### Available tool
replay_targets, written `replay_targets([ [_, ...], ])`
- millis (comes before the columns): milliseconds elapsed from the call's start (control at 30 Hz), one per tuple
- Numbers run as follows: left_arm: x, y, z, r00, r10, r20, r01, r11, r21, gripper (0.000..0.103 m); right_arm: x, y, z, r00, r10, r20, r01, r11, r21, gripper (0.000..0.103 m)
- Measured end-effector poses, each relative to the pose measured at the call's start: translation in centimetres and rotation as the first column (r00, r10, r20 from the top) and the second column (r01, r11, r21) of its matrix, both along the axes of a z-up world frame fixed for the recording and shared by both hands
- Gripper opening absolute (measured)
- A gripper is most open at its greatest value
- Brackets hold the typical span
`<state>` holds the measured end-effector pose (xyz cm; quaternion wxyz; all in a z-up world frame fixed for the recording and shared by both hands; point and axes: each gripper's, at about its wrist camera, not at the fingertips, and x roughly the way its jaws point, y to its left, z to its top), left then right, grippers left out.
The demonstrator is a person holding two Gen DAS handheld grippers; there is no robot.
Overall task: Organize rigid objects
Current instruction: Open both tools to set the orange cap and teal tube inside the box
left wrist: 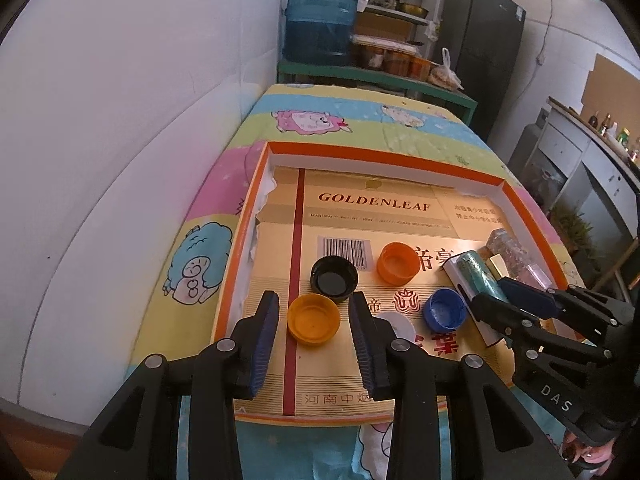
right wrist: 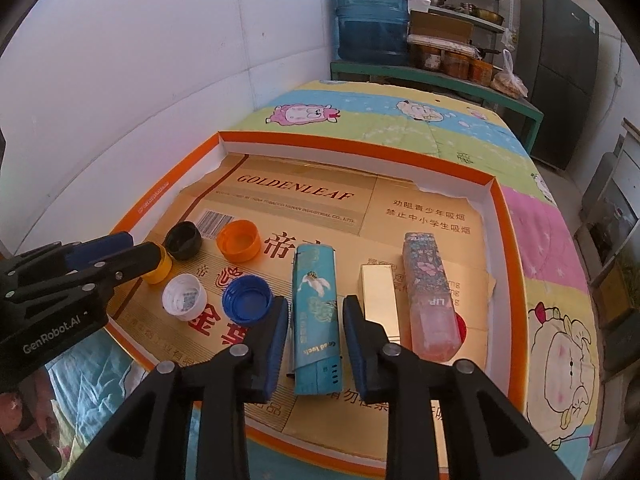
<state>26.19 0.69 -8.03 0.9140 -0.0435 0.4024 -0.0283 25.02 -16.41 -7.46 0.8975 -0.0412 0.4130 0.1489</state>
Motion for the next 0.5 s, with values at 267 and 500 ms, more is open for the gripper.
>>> replay_targets([
  [267,-0.4,-0.3,0.4,1.0,-0.008,0.009,0.008,1.0,0.003,0.037,-0.6,-0.3,0.9,1.0,-0.007,0.017,0.007,1.0,0.018,0.029],
  [500,-1.5,-0.8,1.3,0.999,-0.012,0.034,0.011,1.0,0.014,0.037,-1.6,-1.0,1.6,0.999,-0.039,0.025,0.038,0.999,0.039,0.029],
])
